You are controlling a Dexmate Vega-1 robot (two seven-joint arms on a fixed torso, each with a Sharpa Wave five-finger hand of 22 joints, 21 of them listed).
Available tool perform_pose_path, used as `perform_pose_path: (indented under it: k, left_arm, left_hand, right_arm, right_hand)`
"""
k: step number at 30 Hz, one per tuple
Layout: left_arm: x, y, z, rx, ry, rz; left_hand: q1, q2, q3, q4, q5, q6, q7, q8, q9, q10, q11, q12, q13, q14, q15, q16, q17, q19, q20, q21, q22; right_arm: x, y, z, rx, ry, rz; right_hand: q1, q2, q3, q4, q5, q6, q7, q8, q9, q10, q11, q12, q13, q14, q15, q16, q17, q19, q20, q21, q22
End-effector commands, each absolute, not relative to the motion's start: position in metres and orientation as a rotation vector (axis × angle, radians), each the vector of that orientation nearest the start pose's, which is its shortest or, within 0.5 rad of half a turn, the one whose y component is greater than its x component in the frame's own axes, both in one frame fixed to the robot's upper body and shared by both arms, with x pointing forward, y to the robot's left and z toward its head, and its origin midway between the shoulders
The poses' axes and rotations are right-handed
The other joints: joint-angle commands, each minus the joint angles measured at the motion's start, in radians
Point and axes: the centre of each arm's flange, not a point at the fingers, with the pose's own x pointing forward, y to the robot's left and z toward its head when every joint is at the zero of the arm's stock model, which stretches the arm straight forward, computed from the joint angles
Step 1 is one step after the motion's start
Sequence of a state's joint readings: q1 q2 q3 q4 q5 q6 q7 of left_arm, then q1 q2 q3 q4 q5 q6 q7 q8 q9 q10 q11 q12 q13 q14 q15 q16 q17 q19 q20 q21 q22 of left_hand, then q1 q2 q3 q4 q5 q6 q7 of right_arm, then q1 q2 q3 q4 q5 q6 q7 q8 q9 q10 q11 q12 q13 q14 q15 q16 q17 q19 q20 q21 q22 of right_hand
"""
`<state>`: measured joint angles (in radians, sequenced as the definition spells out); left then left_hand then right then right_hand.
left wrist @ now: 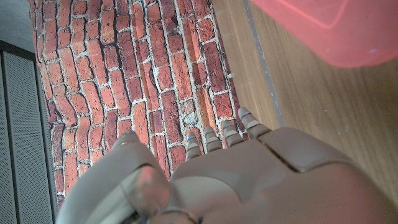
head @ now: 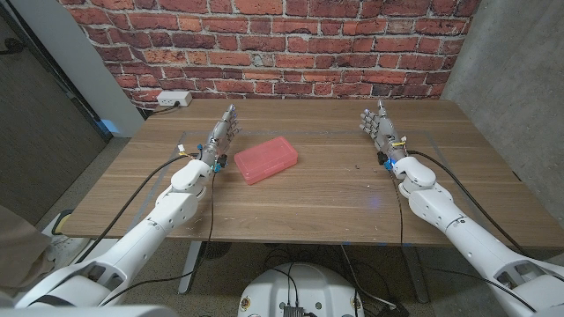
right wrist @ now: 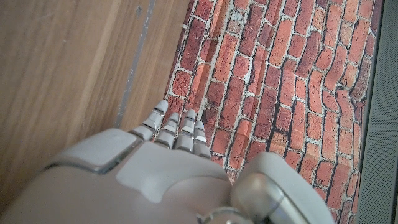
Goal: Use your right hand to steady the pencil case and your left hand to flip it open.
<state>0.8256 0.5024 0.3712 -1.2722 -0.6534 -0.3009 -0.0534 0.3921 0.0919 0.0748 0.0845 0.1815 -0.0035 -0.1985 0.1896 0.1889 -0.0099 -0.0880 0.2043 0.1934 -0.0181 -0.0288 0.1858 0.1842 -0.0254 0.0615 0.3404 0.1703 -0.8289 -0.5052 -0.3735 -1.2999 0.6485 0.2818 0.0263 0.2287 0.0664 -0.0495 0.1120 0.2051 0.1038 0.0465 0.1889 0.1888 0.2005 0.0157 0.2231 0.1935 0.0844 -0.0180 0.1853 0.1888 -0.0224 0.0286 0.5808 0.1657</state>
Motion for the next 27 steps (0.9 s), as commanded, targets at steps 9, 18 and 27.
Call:
perform_pose_path:
  k: [9, 18, 27]
  left_arm:
    - [0.647, 0.295, -0.024, 0.016, -0.612, -0.223]
    - [0.613, 0.295, -0.018, 0.236, -0.655, -0.198]
    - [0.589, 0.295, -0.029, 0.252, -0.658, -0.136]
  left_hand:
    - [0.011, -0.006, 0.0, 0.005, 0.007, 0.018, -0.006, 0.011, 0.002, -0.001, -0.008, 0.005, 0.004, -0.003, -0.038, 0.006, 0.004, -0.002, 0.025, -0.003, 0.006]
    - [0.124, -0.068, 0.01, -0.084, 0.015, -0.002, 0.0, 0.008, 0.004, 0.034, -0.042, 0.02, 0.013, 0.019, -0.015, 0.012, 0.005, -0.011, 0.108, -0.038, 0.01]
    - [0.149, -0.094, 0.006, -0.106, 0.018, 0.004, 0.005, 0.014, 0.005, 0.028, -0.045, 0.02, 0.018, 0.006, 0.001, 0.009, 0.009, -0.011, 0.122, -0.046, 0.012]
  right_arm:
    - [0.648, -0.277, -0.018, 0.038, -0.595, 0.212]
    - [0.644, -0.278, -0.013, 0.015, -0.601, 0.25]
    - [0.642, -0.295, -0.014, -0.046, -0.603, 0.296]
  right_hand:
    - [0.012, 0.0, 0.002, 0.004, 0.005, 0.006, -0.002, 0.004, 0.002, 0.008, 0.002, 0.006, 0.003, 0.009, -0.002, 0.004, 0.003, -0.001, 0.002, -0.001, 0.004]
    - [0.018, -0.006, 0.0, -0.002, 0.005, 0.002, 0.0, 0.004, 0.002, 0.004, 0.004, 0.004, 0.003, 0.006, 0.0, 0.003, 0.001, 0.0, 0.005, -0.007, 0.004]
    - [0.068, -0.033, 0.002, -0.04, 0.005, -0.024, 0.007, 0.001, 0.001, -0.019, 0.004, -0.003, 0.003, -0.012, 0.002, -0.001, -0.003, -0.001, 0.02, -0.03, 0.003]
